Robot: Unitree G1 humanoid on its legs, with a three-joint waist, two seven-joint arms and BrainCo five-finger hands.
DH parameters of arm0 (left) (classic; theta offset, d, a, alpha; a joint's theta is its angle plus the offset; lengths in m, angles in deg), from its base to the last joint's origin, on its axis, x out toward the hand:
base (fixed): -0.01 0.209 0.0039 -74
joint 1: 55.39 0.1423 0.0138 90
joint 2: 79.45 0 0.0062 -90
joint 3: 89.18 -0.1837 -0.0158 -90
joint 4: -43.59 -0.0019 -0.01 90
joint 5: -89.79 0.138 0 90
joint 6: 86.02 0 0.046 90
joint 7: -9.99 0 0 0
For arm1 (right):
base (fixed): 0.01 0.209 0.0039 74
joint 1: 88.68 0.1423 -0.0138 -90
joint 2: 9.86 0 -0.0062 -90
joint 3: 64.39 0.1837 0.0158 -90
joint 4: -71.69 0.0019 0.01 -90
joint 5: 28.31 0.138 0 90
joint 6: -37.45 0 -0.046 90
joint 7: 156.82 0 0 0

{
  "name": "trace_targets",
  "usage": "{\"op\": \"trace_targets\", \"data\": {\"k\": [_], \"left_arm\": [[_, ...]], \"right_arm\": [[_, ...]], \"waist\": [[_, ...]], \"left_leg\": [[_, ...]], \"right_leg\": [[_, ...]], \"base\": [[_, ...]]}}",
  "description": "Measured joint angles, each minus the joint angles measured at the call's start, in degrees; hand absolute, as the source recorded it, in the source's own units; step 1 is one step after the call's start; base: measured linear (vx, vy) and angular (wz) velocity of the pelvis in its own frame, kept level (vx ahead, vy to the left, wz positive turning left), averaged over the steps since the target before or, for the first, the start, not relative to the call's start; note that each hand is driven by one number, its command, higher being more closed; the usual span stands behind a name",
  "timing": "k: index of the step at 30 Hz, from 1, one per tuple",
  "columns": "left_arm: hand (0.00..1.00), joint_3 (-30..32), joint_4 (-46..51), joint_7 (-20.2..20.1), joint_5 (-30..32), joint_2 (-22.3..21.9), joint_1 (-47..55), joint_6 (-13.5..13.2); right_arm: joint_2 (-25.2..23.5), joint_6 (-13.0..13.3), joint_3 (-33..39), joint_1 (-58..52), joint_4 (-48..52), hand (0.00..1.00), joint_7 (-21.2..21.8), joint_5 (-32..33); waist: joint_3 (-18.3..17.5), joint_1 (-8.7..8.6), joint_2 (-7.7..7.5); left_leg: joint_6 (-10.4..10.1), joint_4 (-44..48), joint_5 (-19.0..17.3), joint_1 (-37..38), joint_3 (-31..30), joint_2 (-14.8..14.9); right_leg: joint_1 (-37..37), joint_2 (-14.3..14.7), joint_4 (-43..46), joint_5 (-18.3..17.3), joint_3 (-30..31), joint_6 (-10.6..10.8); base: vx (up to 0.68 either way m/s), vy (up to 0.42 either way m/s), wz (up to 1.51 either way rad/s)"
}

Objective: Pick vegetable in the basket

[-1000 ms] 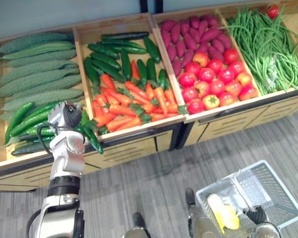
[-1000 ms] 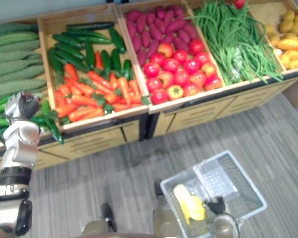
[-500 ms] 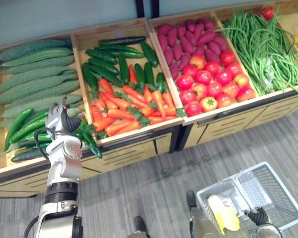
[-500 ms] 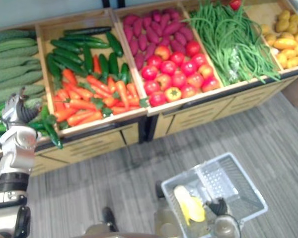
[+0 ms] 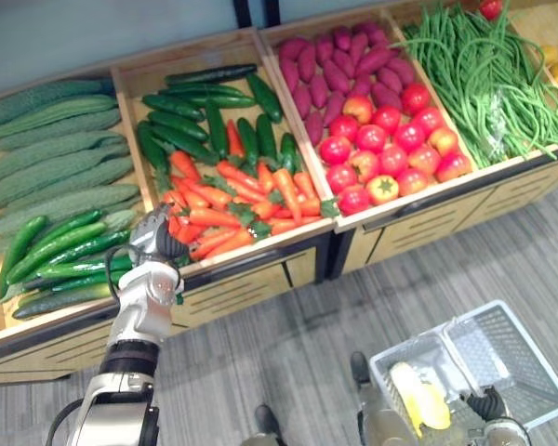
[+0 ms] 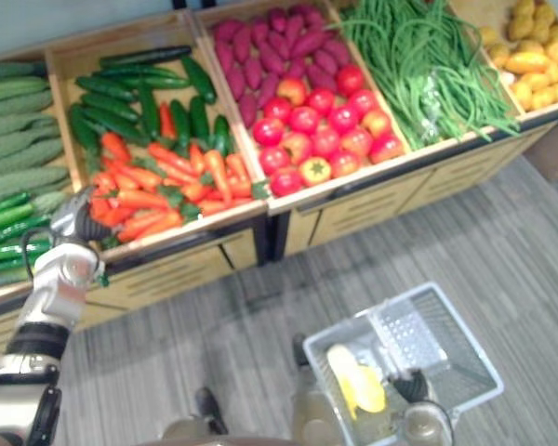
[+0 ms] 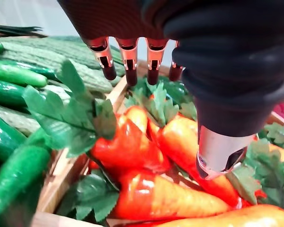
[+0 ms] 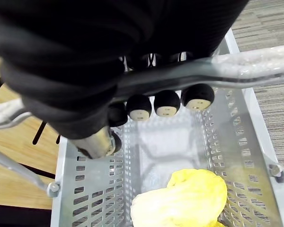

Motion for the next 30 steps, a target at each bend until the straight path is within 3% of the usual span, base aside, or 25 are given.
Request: {"op": "trace_targets", "data": {"k": [8,16,17,30], "left_arm": [[0.0,-2.02,-10.51,-0.8,0.0,0.0,-7.22,0.0],[0.0,0.85,-14.47,-2.12,0.05,-0.08,-12.09,0.6],[1.0,0.97,-14.56,-2.28,0.07,-0.1,-12.69,1.01],[1.0,4.57,-13.61,-3.1,0.44,-0.72,-14.48,2.24]], "right_arm": [[0.76,-0.1,-2.34,0.0,4.21,1.0,-0.04,0.07],[1.01,0.34,-3.35,-0.15,6.5,1.0,-0.04,0.5],[0.98,0.34,-3.36,-0.16,6.49,1.0,-0.04,0.59],[0.97,0.44,-3.5,-0.19,5.7,1.0,0.07,1.03]], "waist": [[0.93,0.02,0.0],[2.68,0.02,-0.26],[2.9,-0.03,-0.33],[3.51,0.06,-0.36]], "left_leg": [[-0.58,1.45,-0.78,-2.1,1.9,1.33],[-0.78,4.15,-2.28,-3.75,2.84,2.77],[-0.81,4.17,-2.3,-3.71,2.83,2.83],[-0.75,4.42,-2.32,-3.43,1.62,2.87]], "right_leg": [[-2.65,1.1,0.26,0.45,1.71,-0.07],[-3.8,1.77,0.38,0.53,2.59,0.02],[-3.72,1.82,0.38,0.53,2.58,0.02],[-2.41,1.54,0.24,0.53,1.59,0.05]], "base": [[0.01,-0.038,-0.12],[0.0,-0.035,-0.07],[0.0,0.0,0.0],[-0.02,-0.033,0.04]]}}
